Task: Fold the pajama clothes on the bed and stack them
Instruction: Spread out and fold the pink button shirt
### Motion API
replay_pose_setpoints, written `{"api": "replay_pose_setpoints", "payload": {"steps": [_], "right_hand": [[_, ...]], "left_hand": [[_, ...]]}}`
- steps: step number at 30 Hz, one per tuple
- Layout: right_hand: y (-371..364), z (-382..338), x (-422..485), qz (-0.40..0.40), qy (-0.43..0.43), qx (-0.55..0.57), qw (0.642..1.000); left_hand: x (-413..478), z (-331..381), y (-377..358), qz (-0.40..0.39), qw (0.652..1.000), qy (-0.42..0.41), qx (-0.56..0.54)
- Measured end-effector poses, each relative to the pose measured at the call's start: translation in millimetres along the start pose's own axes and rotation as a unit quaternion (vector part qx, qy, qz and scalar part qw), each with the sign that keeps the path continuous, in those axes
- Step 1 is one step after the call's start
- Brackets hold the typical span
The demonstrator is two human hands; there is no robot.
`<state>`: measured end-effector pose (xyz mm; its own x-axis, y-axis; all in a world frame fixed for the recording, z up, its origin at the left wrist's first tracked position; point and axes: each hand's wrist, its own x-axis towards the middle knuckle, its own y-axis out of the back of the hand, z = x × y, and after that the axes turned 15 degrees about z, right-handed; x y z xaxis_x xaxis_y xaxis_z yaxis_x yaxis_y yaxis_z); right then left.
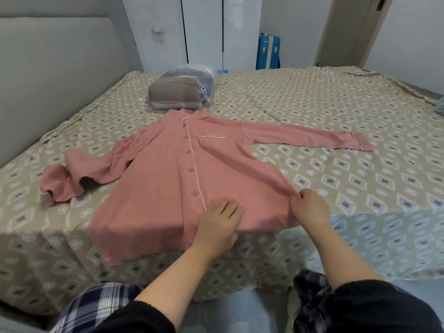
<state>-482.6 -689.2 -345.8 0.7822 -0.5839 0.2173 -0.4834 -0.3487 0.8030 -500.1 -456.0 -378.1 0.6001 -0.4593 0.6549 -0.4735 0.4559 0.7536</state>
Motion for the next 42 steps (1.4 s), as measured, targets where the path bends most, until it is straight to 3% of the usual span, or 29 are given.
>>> {"api": "replay_pose_setpoints", "payload": {"steps": [4, 7, 9, 11, 13, 17, 21, 24, 26, 28, 30, 33, 35, 37, 39, 41, 42], "right_hand": [[11.1, -3.7, -0.5, 0.015, -0.035, 0.121, 0.992], [24.7, -0.6, -2.7, -0.021, -0.140, 0.237, 0.961], [31.4, 4.9, -6.5, -0.051, -0.153, 0.217, 0.963], [33.4, 9.3, -10.9, -0.076, -0.086, 0.074, 0.991], [32.2, 8.5, -20.0, -0.091, -0.034, -0.063, 0.993], [24.5, -0.7, -36.9, 0.012, 0.087, -0.196, 0.977], [3.1, -24.4, -53.8, 0.057, 0.238, -0.118, 0.962], [-10.7, -41.1, -67.6, 0.015, 0.303, -0.048, 0.952], [-19.4, -48.4, -75.9, -0.029, 0.345, -0.029, 0.938], [-27.3, -56.1, -82.8, -0.059, 0.377, -0.020, 0.924], [-33.6, -65.1, -88.8, -0.068, 0.393, -0.004, 0.917], [-39.3, -78.4, -97.9, -0.069, 0.413, 0.033, 0.907], [-42.8, -85.4, -106.5, -0.059, 0.431, 0.065, 0.898], [-49.2, -90.5, -116.1, -0.061, 0.461, 0.075, 0.882], [-58.8, -91.5, -125.8, -0.094, 0.479, 0.028, 0.872], [-68.4, -89.6, -131.6, -0.098, 0.482, -0.032, 0.870], [-71.3, -89.6, -132.7, -0.092, 0.475, -0.043, 0.874]], "left_hand": [[1.9, 1.1, 8.0, 0.106, 0.992, 0.001, -0.062], [7.8, 7.9, 22.5, 0.112, 0.989, 0.040, -0.088], [9.8, 13.3, 29.6, 0.092, 0.992, 0.026, -0.083], [7.1, 15.6, 31.1, 0.004, 0.998, 0.009, -0.069], [-1.8, 19.8, 30.5, -0.079, 0.995, 0.009, -0.065], [-15.3, 32.9, 33.5, 0.012, 0.993, 0.014, -0.119], [-21.1, 18.8, 43.6, 0.107, 0.973, 0.174, -0.112], [-28.9, -5.6, 56.1, 0.191, 0.933, 0.292, -0.088], [-35.1, -31.4, 63.9, 0.208, 0.894, 0.395, -0.032], [-48.0, -60.2, 74.7, 0.191, 0.820, 0.539, 0.017], [-64.1, -82.8, 85.6, 0.178, 0.755, 0.631, 0.020], [-82.1, -95.0, 93.3, 0.161, 0.766, 0.618, 0.071], [-91.2, -100.8, 96.0, 0.182, 0.747, 0.631, 0.097], [-100.6, -108.0, 96.7, 0.231, 0.692, 0.684, 0.024], [-108.9, -114.6, 93.8, 0.259, 0.616, 0.736, -0.115], [-114.5, -118.2, 92.3, 0.251, 0.530, 0.776, -0.231], [-117.9, -119.7, 91.8, 0.236, 0.510, 0.784, -0.263]]}}
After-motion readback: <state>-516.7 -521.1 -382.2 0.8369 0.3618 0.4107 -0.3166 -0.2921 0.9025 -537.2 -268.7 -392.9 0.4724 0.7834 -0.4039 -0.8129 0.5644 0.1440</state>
